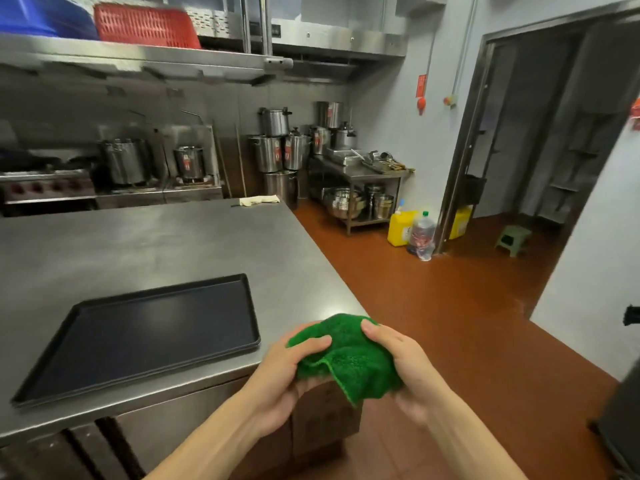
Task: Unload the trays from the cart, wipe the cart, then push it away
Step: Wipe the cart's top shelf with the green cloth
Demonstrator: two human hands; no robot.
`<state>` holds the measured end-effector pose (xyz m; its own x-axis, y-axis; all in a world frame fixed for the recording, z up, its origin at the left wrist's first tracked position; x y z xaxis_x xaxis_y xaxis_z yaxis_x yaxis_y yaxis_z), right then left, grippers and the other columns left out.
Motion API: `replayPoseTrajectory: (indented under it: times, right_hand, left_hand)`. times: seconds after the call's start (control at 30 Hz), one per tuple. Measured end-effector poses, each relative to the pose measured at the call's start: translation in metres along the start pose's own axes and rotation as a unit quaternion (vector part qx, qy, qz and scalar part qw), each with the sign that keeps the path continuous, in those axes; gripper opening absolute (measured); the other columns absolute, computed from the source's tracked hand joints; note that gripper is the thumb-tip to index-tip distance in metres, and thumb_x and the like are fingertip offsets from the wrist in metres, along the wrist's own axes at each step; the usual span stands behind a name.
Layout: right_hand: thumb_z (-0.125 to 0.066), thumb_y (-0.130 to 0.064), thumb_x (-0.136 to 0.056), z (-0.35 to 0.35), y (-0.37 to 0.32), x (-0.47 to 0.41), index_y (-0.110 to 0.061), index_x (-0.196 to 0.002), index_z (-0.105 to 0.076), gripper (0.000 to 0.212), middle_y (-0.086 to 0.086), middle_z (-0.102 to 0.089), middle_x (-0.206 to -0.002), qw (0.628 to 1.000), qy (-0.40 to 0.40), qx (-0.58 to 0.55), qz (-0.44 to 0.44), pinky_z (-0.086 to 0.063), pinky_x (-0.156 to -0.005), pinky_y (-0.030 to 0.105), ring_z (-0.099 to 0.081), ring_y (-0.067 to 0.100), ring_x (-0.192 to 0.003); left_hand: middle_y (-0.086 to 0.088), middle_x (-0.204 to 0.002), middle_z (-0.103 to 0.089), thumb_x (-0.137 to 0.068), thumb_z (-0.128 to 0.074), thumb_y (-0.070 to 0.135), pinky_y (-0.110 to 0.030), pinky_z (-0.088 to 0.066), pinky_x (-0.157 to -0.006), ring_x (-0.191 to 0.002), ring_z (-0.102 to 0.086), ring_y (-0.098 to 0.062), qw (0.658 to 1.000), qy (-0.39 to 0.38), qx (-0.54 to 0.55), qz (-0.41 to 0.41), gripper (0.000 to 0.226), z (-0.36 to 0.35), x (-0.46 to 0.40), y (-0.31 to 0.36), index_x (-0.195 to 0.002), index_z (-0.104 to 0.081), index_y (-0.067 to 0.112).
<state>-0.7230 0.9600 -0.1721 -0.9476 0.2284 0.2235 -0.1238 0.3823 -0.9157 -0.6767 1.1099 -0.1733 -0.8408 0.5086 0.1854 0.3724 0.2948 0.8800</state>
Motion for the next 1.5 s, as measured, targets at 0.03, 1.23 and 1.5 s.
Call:
replayPoseTrajectory:
  times: [0.03,1.23,1.5]
  right_hand:
    - [-0.072,-0.024,-0.083,0.01,-0.008,-0.025,-0.001,-0.119,-0.069,0.043,0.022,-0.074,-0.111,1.0,-0.011,-0.004,-0.004,-0.059,-0.086,0.043,-0.071,0.038,-0.104]
    - [-0.083,-0.026,-0.077,-0.04,-0.082,-0.812,-0.009,-0.124,-0.063,0.054,0.012,-0.075,-0.114,0.849,-0.444,0.177,-0.224,-0.058,-0.093,0.041,-0.072,0.026,-0.107]
    - [-0.094,-0.031,-0.053,-0.077,-0.075,-0.928,-0.016,-0.126,-0.062,0.081,0.009,-0.075,-0.114,0.754,-0.555,0.23,-0.265,-0.059,-0.087,0.04,-0.072,0.027,-0.106]
  left_hand:
    - [-0.018,-0.117,-0.07,-0.082,-0.069,0.008,-0.046,-0.054,-0.09,-0.11,-0.066,-0.033,1.0,0.02,0.004,-0.01,0.038,-0.006,-0.024,0.001,-0.12,-0.066,0.006]
    - [-0.018,-0.119,-0.069,-0.082,-0.064,0.008,-0.048,-0.046,-0.103,-0.114,-0.062,-0.033,0.851,0.463,0.159,-0.19,0.037,0.116,-0.65,0.092,-0.119,-0.066,0.004]
    - [-0.016,-0.119,-0.069,-0.082,-0.065,0.009,-0.045,-0.049,-0.099,-0.115,-0.064,-0.031,0.767,0.547,0.249,-0.225,0.039,0.135,-0.751,0.09,-0.121,-0.065,0.005]
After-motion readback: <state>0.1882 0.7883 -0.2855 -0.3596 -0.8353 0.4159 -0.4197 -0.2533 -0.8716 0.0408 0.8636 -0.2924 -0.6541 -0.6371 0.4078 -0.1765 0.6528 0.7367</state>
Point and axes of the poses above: each hand's wrist, its own x-axis away from the middle knuckle, its own z-axis out of the back of the hand, y = z × x, the point moved 8 cm from there along -x, towards the middle knuckle
